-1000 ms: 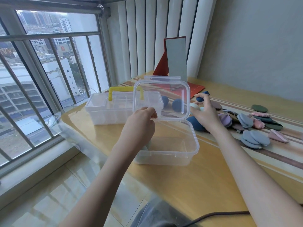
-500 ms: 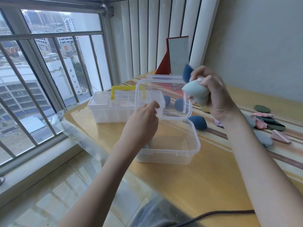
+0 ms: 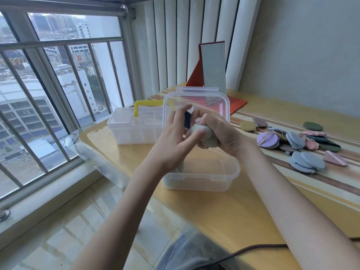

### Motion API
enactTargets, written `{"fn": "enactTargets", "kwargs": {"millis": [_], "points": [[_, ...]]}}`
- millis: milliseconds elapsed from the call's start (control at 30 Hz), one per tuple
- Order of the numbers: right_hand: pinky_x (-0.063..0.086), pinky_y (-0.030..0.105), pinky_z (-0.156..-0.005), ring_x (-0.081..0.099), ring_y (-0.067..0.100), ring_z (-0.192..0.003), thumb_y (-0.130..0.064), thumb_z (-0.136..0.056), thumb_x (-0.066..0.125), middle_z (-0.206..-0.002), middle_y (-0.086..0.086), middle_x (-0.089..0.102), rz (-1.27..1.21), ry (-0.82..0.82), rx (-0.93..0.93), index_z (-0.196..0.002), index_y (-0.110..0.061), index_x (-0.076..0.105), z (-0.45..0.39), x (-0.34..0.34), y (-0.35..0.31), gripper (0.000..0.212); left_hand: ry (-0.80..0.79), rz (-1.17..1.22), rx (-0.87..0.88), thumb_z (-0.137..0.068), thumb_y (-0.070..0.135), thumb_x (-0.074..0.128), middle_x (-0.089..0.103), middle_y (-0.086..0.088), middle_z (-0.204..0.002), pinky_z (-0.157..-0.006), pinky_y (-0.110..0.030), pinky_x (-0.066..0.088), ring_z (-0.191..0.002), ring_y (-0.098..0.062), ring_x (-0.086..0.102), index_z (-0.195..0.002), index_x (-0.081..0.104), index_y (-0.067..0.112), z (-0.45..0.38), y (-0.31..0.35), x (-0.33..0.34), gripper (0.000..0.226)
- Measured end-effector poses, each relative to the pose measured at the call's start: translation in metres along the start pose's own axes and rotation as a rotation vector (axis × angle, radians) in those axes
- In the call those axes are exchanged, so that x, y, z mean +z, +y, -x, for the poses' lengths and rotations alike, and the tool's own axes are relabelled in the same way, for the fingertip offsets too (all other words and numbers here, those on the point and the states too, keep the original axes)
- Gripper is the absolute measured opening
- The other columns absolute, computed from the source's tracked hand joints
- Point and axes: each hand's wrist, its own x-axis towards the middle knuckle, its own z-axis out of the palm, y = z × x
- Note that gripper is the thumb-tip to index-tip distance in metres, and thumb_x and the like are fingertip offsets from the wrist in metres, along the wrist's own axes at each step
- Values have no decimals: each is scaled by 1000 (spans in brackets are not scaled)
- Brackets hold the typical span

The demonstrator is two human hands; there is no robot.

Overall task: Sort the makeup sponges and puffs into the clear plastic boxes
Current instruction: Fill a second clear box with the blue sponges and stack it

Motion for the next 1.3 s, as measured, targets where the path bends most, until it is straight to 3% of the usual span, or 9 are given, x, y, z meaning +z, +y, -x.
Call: {"fn": "enactTargets", "kwargs": {"millis": [100,333,500,667,867,933,1067,1200,1300], "points": [[42,33,-58,56,23,-75,-23,-84,49,-83,6,59,-43,31,36,-89,-15,57,-3,4,3,13,-45,-68,-39,-83,33,70,32,1,-133,-91,-30,52,-113,-13,50,-143,23,21,-4,-2,3,77],[53,31,-78,63,18,-94,-24,-101,46,-103,6,64,-147,56,100,-113,-13,59,-6,5,6,21,-35,-118,-92,-79,28,72,34,2,-129,-89,-15,36,-105,-9,43,-146,25,29,-7,-5,5,82],[54,40,-87,65,22,-98,-38,-97,52,-104,8,65,-172,101,145,-120,-9,56,-7,4,7,37,0,-137,-65,-81,25,70,45,5,-123,-83,-17,40,-100,-10,51,-134,47,32,-6,-5,5,57],[56,30,-74,65,18,-86,-40,-83,56,-92,6,64,-246,130,97,-103,-8,59,-6,5,6,37,34,-117,-36,-79,23,73,48,6,-129,-92,-17,41,-110,-9,51,-133,52,28,-7,-7,3,58],[55,32,-84,63,23,-94,-35,-88,52,-102,14,63,-394,125,102,-119,-1,54,-4,3,4,46,78,-180,-42,-78,17,75,37,-7,-136,-101,-29,38,-125,-18,42,-129,56,33,-5,-5,2,56],[53,35,-89,61,26,-98,-32,-93,51,-106,18,62,-456,162,117,-117,-1,57,-3,1,4,40,61,-210,-35,-78,15,75,36,-6,-136,-101,-29,38,-124,-17,42,-128,57,33,-4,-4,1,56],[55,28,-70,62,14,-74,-21,-97,53,-81,6,64,-447,189,205,-101,-12,62,-4,0,5,13,49,-241,-10,-75,14,77,42,-5,-133,-92,-22,38,-109,-13,48,-118,65,24,-4,-2,1,45],[51,43,-93,62,25,-91,-14,-93,57,-100,16,65,-483,282,238,-103,-10,61,-3,-1,6,11,-12,-282,-5,-73,11,78,42,-3,-134,-92,-24,37,-114,-18,49,-114,68,20,-4,-1,0,43],[54,34,-75,62,19,-77,-13,-93,56,-87,9,67,-441,269,226,-103,-11,60,-2,0,5,10,-11,-266,0,-74,13,77,44,1,-131,-88,-25,39,-107,-16,51,-107,65,19,-3,-2,0,36]]}}
